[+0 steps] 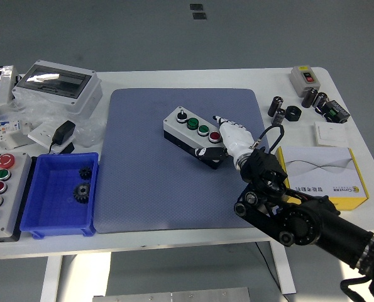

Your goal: Pick up the button,place it on the desk,press the button,press the button

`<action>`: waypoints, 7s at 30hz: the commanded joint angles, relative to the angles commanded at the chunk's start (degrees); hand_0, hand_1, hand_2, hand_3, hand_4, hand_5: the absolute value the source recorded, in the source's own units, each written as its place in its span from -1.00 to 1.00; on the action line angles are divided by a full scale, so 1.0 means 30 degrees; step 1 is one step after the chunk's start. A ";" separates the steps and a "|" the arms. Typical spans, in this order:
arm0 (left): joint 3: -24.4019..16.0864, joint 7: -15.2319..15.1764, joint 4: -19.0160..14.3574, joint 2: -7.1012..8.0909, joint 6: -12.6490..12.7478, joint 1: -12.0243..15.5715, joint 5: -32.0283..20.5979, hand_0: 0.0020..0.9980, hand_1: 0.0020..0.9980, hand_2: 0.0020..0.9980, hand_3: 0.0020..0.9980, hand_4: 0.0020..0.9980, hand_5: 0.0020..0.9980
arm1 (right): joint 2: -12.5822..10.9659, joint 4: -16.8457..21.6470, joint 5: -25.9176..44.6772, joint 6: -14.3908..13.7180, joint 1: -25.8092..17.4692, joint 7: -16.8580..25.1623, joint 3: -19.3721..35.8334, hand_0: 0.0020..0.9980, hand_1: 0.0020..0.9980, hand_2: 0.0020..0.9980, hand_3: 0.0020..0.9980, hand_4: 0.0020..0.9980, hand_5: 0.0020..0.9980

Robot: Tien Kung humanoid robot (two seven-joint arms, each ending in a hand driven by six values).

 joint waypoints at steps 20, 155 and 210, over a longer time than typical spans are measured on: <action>0.0249 -0.0296 0.0000 -0.0014 -0.0181 -0.0093 -0.0096 0.25 0.21 0.11 0.17 0.39 -0.72 | 0.0117 -0.0643 -0.0484 -0.0951 0.0281 -0.0265 -0.1522 -0.62 -0.01 0.33 1.00 0.72 -0.49; -0.0277 -0.0449 0.0000 0.0034 -0.0511 -0.0197 0.0978 0.25 0.21 0.09 0.18 0.36 -0.76 | -0.7472 0.7097 0.3479 0.2574 -0.1326 0.7663 -0.1755 1.00 1.00 1.00 1.00 0.59 -0.76; -0.0037 -0.0274 0.0000 0.0022 -0.0919 -0.0091 0.0226 0.25 0.21 0.07 0.18 0.35 -0.77 | -0.8956 1.1189 0.9630 0.8860 0.1207 0.2492 0.0143 -0.99 -0.79 -0.60 0.39 0.16 -1.00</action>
